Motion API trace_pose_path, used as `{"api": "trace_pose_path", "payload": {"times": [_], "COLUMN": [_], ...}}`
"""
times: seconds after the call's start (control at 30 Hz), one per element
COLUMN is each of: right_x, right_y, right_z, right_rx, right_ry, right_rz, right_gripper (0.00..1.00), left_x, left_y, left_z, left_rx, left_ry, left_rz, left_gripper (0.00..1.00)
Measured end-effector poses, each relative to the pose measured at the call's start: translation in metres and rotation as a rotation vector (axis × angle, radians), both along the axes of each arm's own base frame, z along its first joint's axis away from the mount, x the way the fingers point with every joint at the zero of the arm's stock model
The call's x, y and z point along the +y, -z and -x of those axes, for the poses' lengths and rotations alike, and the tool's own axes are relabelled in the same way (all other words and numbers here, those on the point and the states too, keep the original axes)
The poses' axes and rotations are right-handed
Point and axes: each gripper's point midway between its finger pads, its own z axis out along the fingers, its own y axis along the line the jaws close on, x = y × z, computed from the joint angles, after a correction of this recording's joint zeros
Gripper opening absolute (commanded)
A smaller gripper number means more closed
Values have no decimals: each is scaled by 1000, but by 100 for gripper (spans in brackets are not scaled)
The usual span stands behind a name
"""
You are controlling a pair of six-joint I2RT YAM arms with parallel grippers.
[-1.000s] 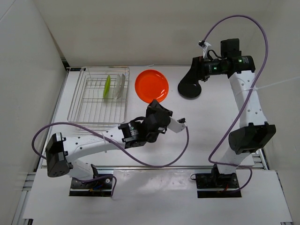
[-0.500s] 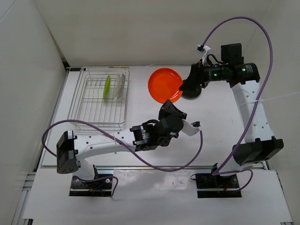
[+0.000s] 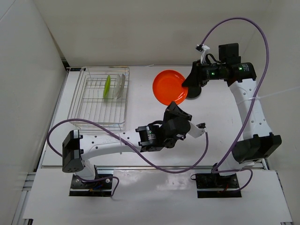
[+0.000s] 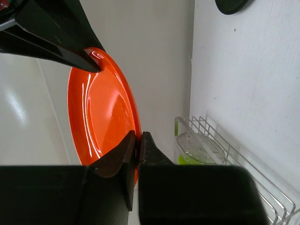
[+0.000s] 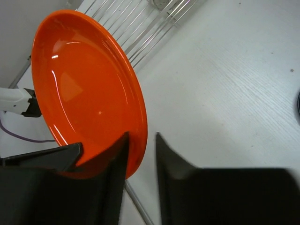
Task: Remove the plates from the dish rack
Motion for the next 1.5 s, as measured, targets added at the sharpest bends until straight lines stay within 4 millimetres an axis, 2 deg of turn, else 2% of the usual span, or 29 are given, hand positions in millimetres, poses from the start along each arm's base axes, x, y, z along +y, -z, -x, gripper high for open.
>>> {"api": "trace_pose_path", "payload": {"times": [0.07,0.1,0.23,0.37,0.47,0.5,0.63,0.67,0.77,0.8,1.03,1.13,1.23,1.3,1.4,1.5], "right_x": [0,1,2,2,0,0,-7,-10,-24,-31,-91,-112,-125,-132,-141,-149], "right_y": [1,2,1,-1,-4,-5,-6,-5,-3,-1,24,50,89,119,162,191], "right_z": [-1,-2,-1,1,2,2,5,3,-11,-18,-80,-112,-140,-159,-180,-196], "right_rx": [-1,3,20,27,23,21,29,33,43,47,45,63,125,170,231,263], "right_ry": [3,4,9,13,23,27,53,65,142,187,538,643,705,735,765,783], "right_rz": [-3,-4,-25,-37,-53,-60,-71,-76,-78,-76,8,59,122,163,224,270], "right_gripper": [19,12,0,0,0,0,0,0,0,0,0,0,0,0,0,0], "left_x": [-1,-1,-3,-2,-2,-3,-2,-2,3,5,28,47,81,110,161,211], "left_y": [1,2,10,10,8,8,3,0,-3,-2,37,48,50,46,26,2], "left_z": [0,0,-1,-1,-2,-3,-10,-11,-13,-13,-6,-18,-52,-79,-121,-156], "left_rx": [5,9,21,25,21,23,19,21,40,52,163,191,220,241,269,281], "left_ry": [-4,-5,-15,-24,-25,-21,-36,-41,-57,-62,-74,-129,-249,-351,-524,-669], "left_rz": [4,1,-13,-10,-9,-12,-3,2,-3,-11,-187,-225,-206,-163,-37,159], "left_gripper": [11,11,11,11,32,57,73,77,96,99,99,99,99,99,99,99]}}
